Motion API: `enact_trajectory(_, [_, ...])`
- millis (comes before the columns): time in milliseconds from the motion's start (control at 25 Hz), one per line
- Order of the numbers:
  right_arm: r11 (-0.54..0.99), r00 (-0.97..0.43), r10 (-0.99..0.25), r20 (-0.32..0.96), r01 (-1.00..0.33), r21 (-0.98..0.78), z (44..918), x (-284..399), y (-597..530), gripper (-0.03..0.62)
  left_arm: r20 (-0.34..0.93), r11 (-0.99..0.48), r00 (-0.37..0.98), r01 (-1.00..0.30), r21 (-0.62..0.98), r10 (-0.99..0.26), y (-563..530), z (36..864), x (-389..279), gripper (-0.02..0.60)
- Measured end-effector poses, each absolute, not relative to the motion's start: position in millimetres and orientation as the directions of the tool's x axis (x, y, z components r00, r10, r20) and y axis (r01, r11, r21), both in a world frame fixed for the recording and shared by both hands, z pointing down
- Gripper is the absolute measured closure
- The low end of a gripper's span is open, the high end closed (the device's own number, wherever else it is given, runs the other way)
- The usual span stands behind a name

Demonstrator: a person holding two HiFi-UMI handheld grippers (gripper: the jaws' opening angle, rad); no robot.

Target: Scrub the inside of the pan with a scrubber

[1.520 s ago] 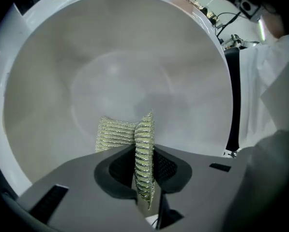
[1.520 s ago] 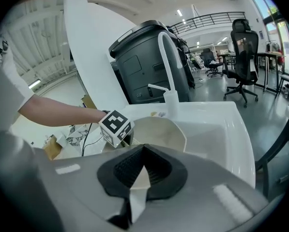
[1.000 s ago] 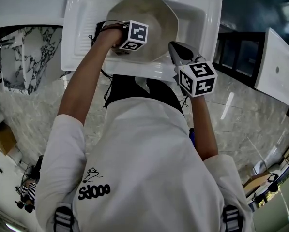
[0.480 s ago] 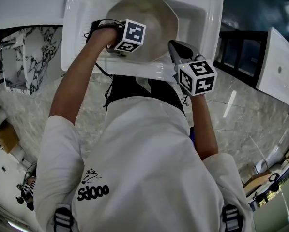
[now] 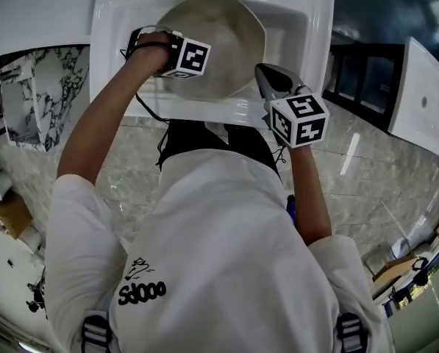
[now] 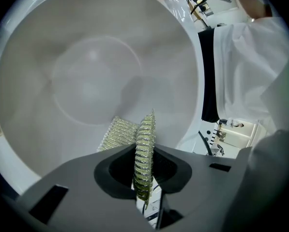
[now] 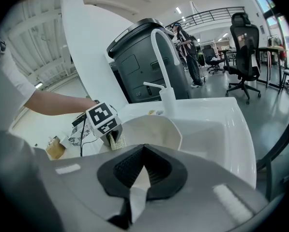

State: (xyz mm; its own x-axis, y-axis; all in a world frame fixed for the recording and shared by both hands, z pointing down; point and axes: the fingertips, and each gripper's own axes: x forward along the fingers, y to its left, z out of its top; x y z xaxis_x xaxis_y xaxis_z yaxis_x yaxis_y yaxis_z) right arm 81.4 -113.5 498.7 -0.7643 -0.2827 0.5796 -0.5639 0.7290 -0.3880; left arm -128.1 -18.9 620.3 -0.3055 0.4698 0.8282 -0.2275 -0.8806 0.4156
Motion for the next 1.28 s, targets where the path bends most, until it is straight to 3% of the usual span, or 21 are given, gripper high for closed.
enact_trajectory(160, [0.717, -0.757, -0.289, 0.586, -0.577, -0.390, 501.6, 85.6, -113.6, 0.585, 0.835, -0.908, -0.356, -0.185, 0.377, 0.419, -28.0, 621.7, -141.6, 0.515])
enact_trajectory(680, [0.700, -0.752, -0.306, 0.583, -0.593, -0.397, 499.9, 91.4, -117.3, 0.585, 0.888, -0.998, -0.458, 0.019, 0.059, 0.043, -114.2, 635.1, -156.5, 0.515])
enact_trajectory(1280, [0.691, -0.735, -0.309, 0.603, -0.609, -0.389, 505.1, 107.5, -115.2, 0.585, 0.910, -0.985, -0.387, -0.020, -0.172, -0.151, -170.1, 657.8, -117.8, 0.515])
